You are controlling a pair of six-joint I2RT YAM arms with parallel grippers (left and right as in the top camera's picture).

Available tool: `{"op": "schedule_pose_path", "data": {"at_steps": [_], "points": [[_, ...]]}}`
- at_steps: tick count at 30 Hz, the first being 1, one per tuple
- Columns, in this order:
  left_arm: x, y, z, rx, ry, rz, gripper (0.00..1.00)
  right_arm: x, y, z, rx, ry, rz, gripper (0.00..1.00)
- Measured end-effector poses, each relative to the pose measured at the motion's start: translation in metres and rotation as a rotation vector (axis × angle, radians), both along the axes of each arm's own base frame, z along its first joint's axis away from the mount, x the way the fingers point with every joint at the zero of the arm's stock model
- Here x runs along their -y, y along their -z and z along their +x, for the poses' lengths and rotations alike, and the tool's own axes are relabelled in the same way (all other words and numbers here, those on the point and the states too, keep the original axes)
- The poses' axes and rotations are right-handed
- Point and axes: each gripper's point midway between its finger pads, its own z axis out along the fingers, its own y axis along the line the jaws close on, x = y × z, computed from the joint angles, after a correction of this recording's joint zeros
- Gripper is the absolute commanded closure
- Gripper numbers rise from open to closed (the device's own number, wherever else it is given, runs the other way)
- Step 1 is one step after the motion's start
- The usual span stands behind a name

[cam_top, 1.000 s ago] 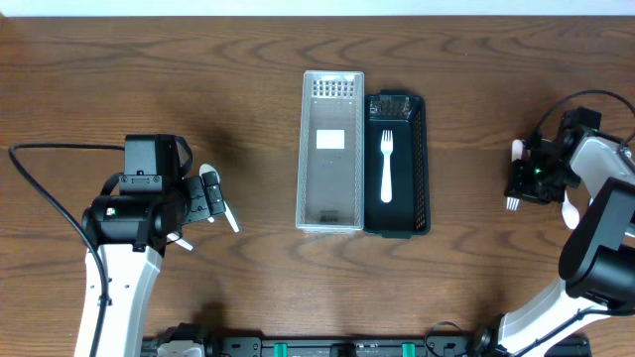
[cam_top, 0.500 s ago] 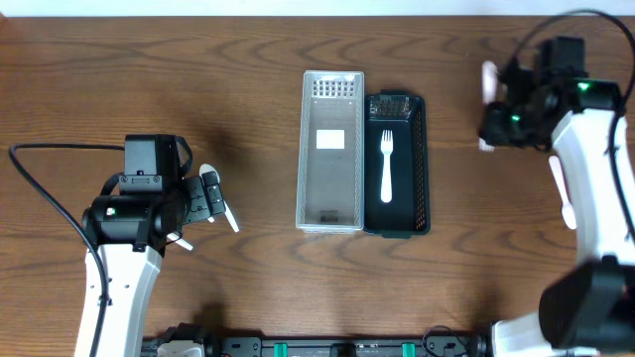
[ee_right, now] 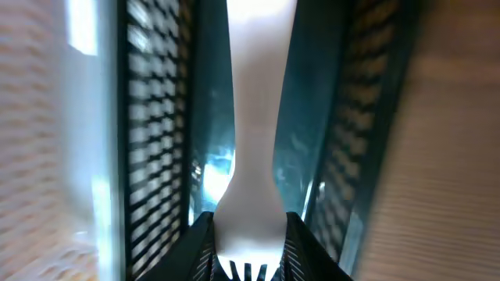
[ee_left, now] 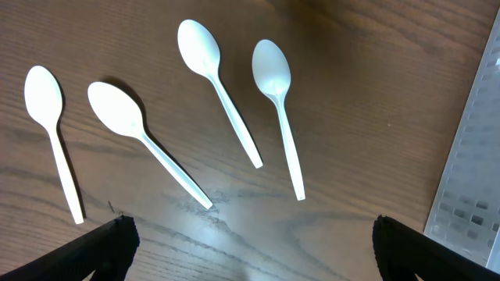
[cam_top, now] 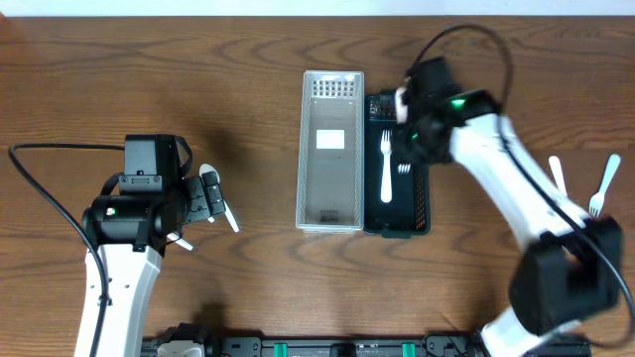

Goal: Pack container
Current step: 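Carry the fork into the dark green basket and release it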

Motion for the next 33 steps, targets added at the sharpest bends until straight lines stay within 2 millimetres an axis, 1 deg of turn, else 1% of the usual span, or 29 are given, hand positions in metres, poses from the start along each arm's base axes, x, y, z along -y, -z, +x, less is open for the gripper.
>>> {"op": "schedule_pose_path", "data": {"at_steps": [1,3,4,6,7,9,10,12,14,16,18,21,22,23,25,26,27,29,31,32,33], "points": [[0.0,0.0,0.0,0.0,0.0,0.0,0.02,-0.003,0.016,-0.004,-0.042,-0.004,-0.017,0.85],[0.0,0.0,0.0,0.0,0.0,0.0,0.02,-0.004,0.034,-0.009,-0.089,-0.006,-0.038,0.83],[0.0,0.0,0.0,0.0,0.0,0.0,0.02,-0.005,0.044,-0.011,-0.112,-0.008,-0.048,0.8],[0.0,0.0,0.0,0.0,0.0,0.0,0.02,-0.004,0.053,-0.013,-0.134,-0.005,-0.059,0.73],[0.0,0.0,0.0,0.0,0.0,0.0,0.02,-0.004,0.055,-0.013,-0.134,-0.004,-0.061,0.66],[0.0,0.0,0.0,0.0,0.0,0.0,0.02,-0.005,0.055,-0.01,-0.12,-0.003,-0.061,0.49],[0.0,0.0,0.0,0.0,0.0,0.0,0.02,-0.005,0.054,-0.009,-0.115,0.0,-0.06,0.39],[0.0,0.0,0.0,0.0,0.0,0.0,0.02,-0.005,0.054,-0.009,-0.117,-0.01,-0.064,0.25],[0.0,0.0,0.0,0.0,0.0,0.0,0.02,-0.005,0.05,-0.009,-0.122,-0.017,-0.067,0.24],[0.0,0.0,0.0,0.0,0.0,0.0,0.02,-0.005,0.042,-0.008,-0.126,-0.032,-0.072,0.23],[0.0,0.0,0.0,0.0,0.0,0.0,0.02,-0.006,0.026,-0.004,-0.119,-0.048,-0.072,0.22],[0.0,0.0,0.0,-0.001,0.0,0.0,0.02,-0.007,-0.011,0.013,-0.057,-0.055,-0.056,0.21],[0.0,0.0,0.0,-0.001,0.0,0.0,0.02,-0.005,-0.025,0.02,-0.027,-0.053,-0.047,0.2],[0.0,0.0,0.0,0.0,0.0,0.0,0.02,-0.001,-0.045,0.027,0.016,-0.043,-0.035,0.19],[0.0,0.0,0.0,-0.001,0.0,0.0,0.02,0.012,-0.082,0.04,0.101,-0.02,-0.014,0.14],[0.0,0.0,0.0,0.0,0.0,0.0,0.02,0.023,-0.102,0.044,0.146,-0.004,-0.007,0.13],[0.0,0.0,0.0,0.0,0.0,0.0,0.02,0.037,-0.122,0.046,0.193,0.017,-0.005,0.12],[0.0,0.0,0.0,0.0,0.0,0.0,0.02,0.07,-0.155,0.046,0.268,0.073,-0.014,0.09],[0.0,0.0,0.0,0.0,0.0,0.0,0.02,0.111,-0.176,0.039,0.308,0.157,-0.047,0.08],[0.0,0.0,0.0,0.0,0.0,0.0,0.02,0.13,-0.181,0.034,0.314,0.195,-0.068,0.07],[0.0,0.0,0.0,0.0,0.0,0.0,0.02,0.157,-0.185,0.028,0.311,0.251,-0.096,0.07]]}}
